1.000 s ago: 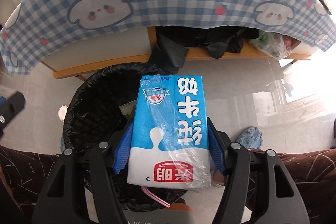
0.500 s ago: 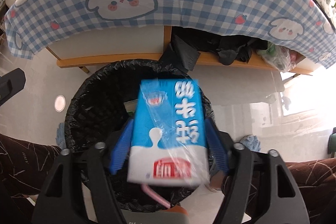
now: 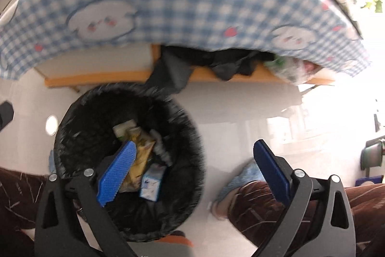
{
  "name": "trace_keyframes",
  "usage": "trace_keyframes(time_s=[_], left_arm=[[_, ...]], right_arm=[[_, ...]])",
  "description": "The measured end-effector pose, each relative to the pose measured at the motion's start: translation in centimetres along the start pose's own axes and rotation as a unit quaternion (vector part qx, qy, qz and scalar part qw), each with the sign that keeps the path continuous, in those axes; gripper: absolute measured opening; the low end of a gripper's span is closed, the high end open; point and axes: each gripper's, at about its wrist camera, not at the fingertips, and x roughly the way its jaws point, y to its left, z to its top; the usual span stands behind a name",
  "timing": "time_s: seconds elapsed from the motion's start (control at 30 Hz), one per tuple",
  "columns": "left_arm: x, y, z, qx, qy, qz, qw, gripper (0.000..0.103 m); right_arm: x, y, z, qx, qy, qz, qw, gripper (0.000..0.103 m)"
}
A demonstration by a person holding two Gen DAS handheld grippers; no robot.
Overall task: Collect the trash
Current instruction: 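Raise both open tools from the bin back toward the table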
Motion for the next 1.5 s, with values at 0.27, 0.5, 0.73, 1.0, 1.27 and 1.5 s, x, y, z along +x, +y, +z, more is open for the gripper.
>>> trace_keyframes(time_s=[0.27,0.5,0.73,1.0,1.27,1.5], left_arm=[[-2.8,-2.4,2.3,0.03,-0.04,-0.022,0.9985,0.097],[-4.5,-4.1,5.4,0.049,-0.064,-0.035,0.9961,0.097],[-5.5,-4.9,9.3,0.048,-0.08,-0.05,0.9944,0.097],[-4.4,-4.5,13.0,0.031,-0.069,-0.057,0.9955,0.097],[-3.0,-4.6,17.5,0.025,-0.074,-0.039,0.9962,0.097],[-0.8,-4.6,21.2,0.024,-0.071,-0.025,0.9969,0.097]], right_arm=[[-4.4,-4.0,2.9,0.034,-0.069,-0.008,0.997,0.095],[-8.0,-6.1,5.6,0.037,-0.133,-0.012,0.99,0.095],[-9.1,-8.2,9.6,0.056,-0.149,0.012,0.987,0.095],[-9.6,-10.2,13.5,0.056,-0.17,0.008,0.984,0.095],[-8.8,-12.1,17.6,0.054,-0.187,-0.004,0.981,0.095],[-6.1,-14.4,20.6,0.07,-0.179,-0.011,0.981,0.091]])
